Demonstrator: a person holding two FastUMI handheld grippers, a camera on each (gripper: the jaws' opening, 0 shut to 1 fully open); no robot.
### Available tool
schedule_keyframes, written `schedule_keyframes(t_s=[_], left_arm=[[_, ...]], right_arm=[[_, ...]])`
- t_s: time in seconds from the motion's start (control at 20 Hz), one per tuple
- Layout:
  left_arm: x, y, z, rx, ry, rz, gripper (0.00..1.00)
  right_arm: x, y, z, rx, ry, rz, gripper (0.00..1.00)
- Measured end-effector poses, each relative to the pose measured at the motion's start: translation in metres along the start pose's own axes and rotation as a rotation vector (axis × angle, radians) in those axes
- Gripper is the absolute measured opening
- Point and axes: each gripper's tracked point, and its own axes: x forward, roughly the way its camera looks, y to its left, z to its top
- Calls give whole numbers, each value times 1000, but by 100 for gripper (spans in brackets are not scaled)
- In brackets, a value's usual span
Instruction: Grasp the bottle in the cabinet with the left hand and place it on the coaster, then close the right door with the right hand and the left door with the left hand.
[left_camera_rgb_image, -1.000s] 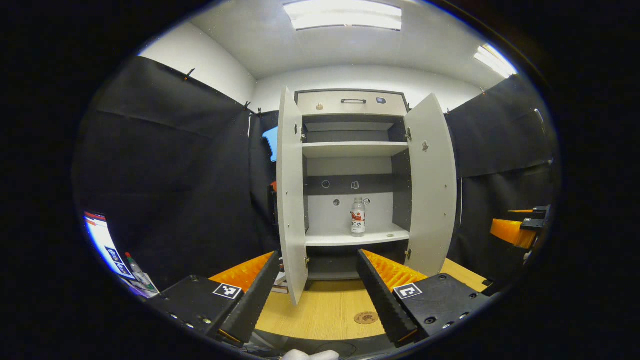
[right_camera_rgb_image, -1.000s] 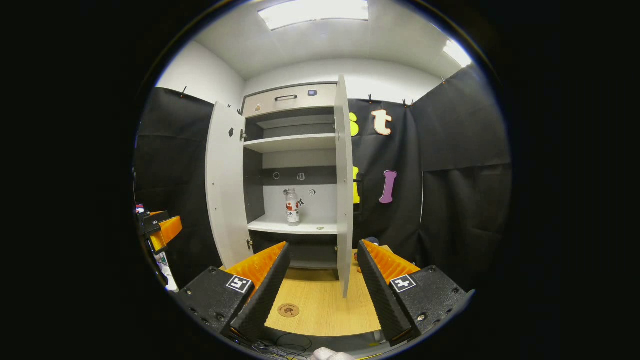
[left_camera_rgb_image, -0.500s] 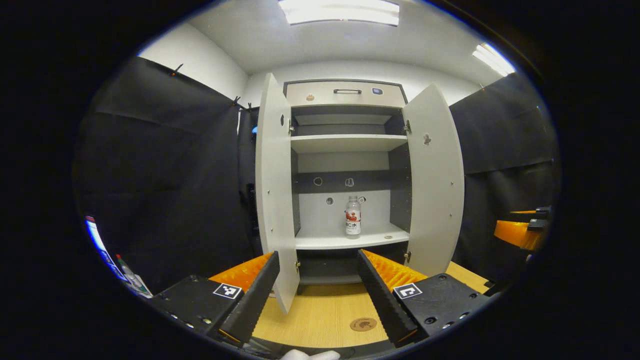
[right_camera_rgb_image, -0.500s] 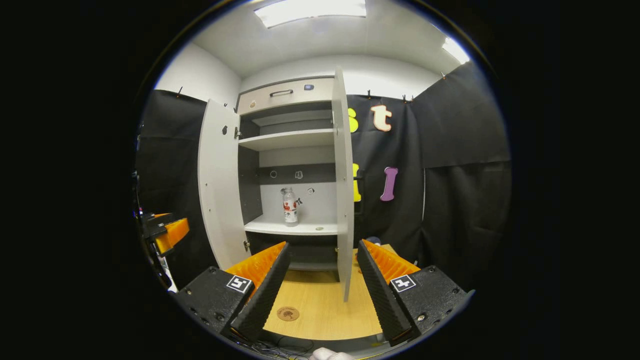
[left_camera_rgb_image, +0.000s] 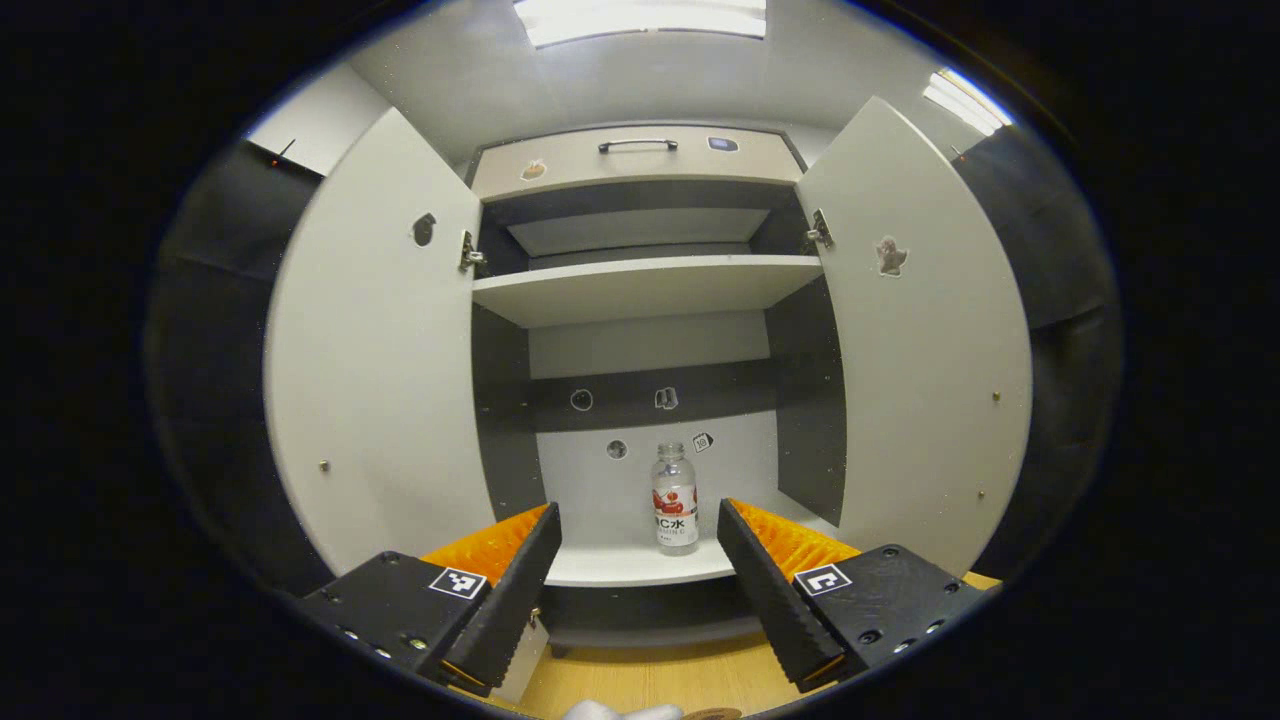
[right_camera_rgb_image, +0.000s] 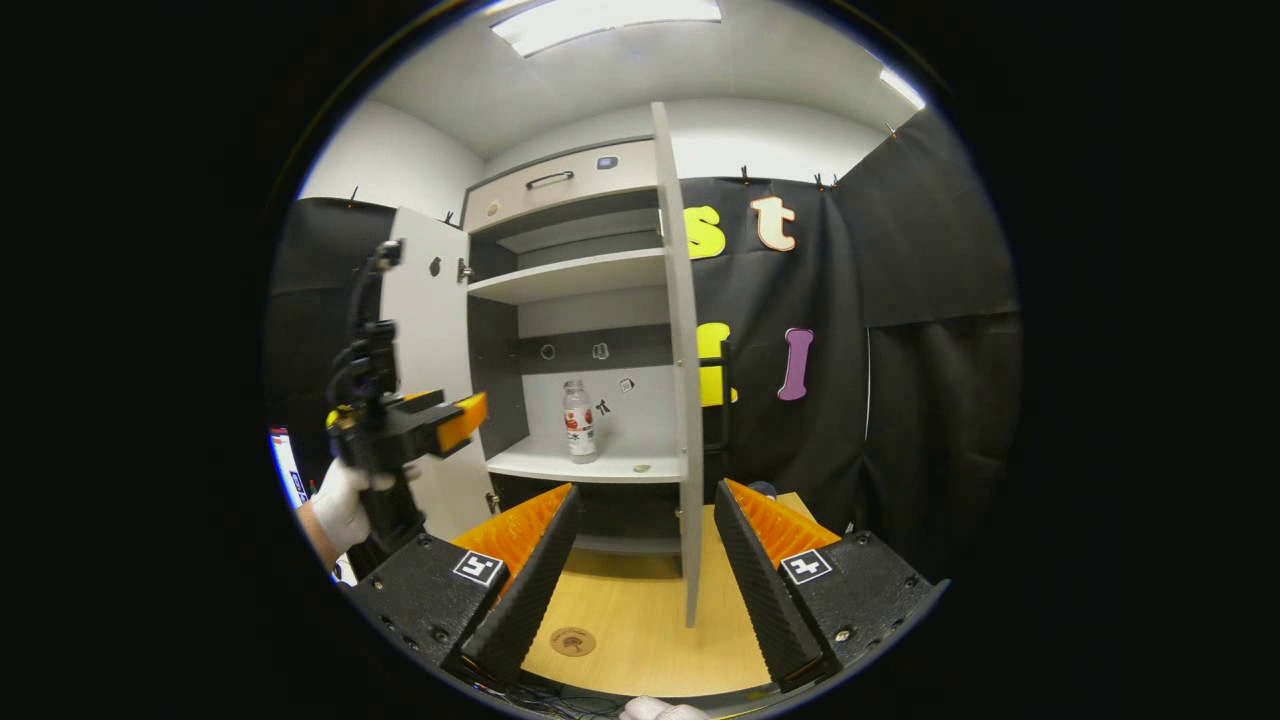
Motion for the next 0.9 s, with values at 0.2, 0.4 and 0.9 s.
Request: schedule_keyframes(t_s=[0.2, 0.4, 0.9], left_arm=[[80, -20, -8, -15, 19, -11, 96], [143, -24, -35, -44, 65, 15, 96], [232, -19, -88, -54, 120, 66, 96]], right_arm=[[21, -33, 1, -3, 9, -37, 83], [41, -58, 0, 22, 42, -47, 83], [60, -99, 13, -27, 41, -95, 83]])
